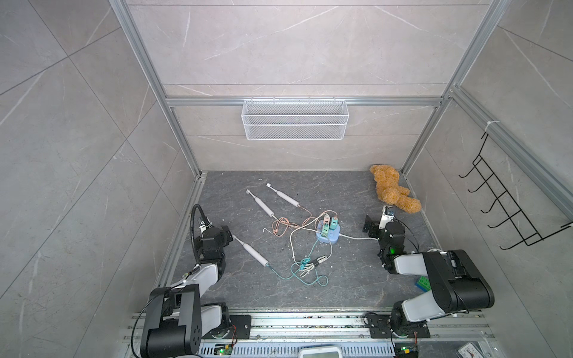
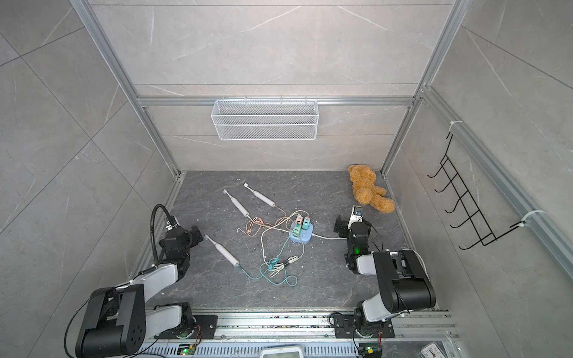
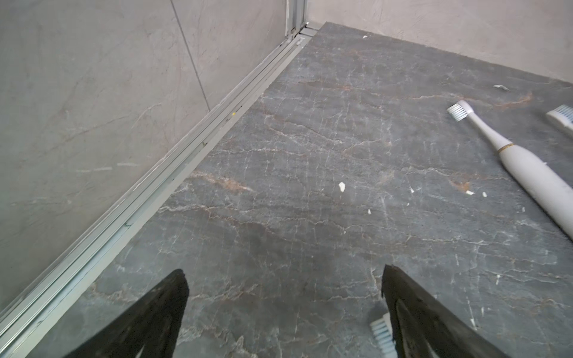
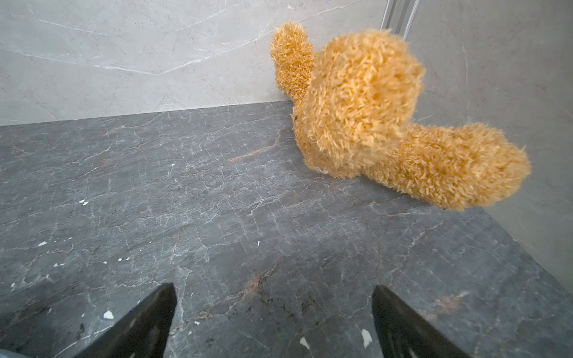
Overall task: Charge the electric toothbrush
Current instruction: Reset both arms
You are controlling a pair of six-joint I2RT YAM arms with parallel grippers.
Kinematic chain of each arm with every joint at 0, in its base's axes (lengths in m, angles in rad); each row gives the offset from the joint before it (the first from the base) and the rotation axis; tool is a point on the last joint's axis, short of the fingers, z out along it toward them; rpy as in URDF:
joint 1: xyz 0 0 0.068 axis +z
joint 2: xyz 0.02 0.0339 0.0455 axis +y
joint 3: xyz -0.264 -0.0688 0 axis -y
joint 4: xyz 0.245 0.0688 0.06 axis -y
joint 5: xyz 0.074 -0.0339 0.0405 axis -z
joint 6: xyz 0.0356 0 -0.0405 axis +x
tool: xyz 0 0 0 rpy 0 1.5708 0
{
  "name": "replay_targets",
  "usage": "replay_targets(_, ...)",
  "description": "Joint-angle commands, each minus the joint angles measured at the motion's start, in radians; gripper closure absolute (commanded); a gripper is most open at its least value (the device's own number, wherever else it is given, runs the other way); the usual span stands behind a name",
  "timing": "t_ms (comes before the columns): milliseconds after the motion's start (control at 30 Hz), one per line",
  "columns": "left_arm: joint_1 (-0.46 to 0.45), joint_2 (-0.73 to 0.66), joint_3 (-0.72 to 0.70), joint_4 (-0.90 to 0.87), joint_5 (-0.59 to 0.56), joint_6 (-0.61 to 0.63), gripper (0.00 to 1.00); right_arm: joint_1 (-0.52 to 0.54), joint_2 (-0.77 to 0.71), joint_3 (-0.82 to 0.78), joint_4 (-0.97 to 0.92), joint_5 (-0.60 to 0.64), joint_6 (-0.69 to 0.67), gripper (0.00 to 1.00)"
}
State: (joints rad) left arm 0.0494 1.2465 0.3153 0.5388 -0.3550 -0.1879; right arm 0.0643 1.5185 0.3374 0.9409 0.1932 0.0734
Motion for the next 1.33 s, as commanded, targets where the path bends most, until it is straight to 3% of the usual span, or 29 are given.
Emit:
replay_targets(0,0.002,0.039,-0.012,0.193,0.085,0.077,0.00,0.001,0.007,-0.014,0.033,-0.010,-0.014,0.00)
replay_targets(133,0.002,0.142,0.008,0.264,-0.021,0.048,0.00,0.000,0.008,-0.013,0.033,-0.010,-0.015,0.00)
replay_targets(267,-0.014,0.219,0.126,0.127,0.074,0.107,0.00,0.001,0.008,-0.013,0.031,-0.010,-0.014,0.00)
replay_targets(367,-0.016,0.214,0.111,0.149,0.090,0.110,0.00,0.001,0.008,-0.014,0.032,-0.010,-0.015,0.00)
replay_targets(400,-0.014,0.220,0.081,0.197,0.132,0.117,0.00,0.001,0.008,-0.013,0.032,-0.011,-0.014,0.00)
replay_targets(433,-0.016,0.270,0.025,0.378,0.125,0.136,0.01,0.002,0.009,-0.012,0.032,-0.010,-0.016,0.00)
replay_targets(467,-0.021,0.286,0.016,0.421,0.108,0.148,0.00,0.001,0.009,-0.012,0.030,-0.011,-0.015,0.00)
replay_targets(500,-0.025,0.247,0.042,0.294,0.112,0.128,0.00,0.000,0.009,-0.011,0.032,-0.010,-0.015,0.00)
replay_targets(567,-0.030,0.275,0.030,0.375,0.103,0.144,0.00,0.000,0.009,-0.011,0.032,-0.011,-0.016,0.00)
replay_targets(633,-0.033,0.247,0.038,0.310,0.104,0.134,0.00,0.001,0.009,-0.011,0.030,-0.011,-0.014,0.00)
replay_targets(1300,-0.034,0.251,0.032,0.322,0.099,0.138,0.00,0.005,0.006,-0.007,0.018,-0.040,-0.028,0.00)
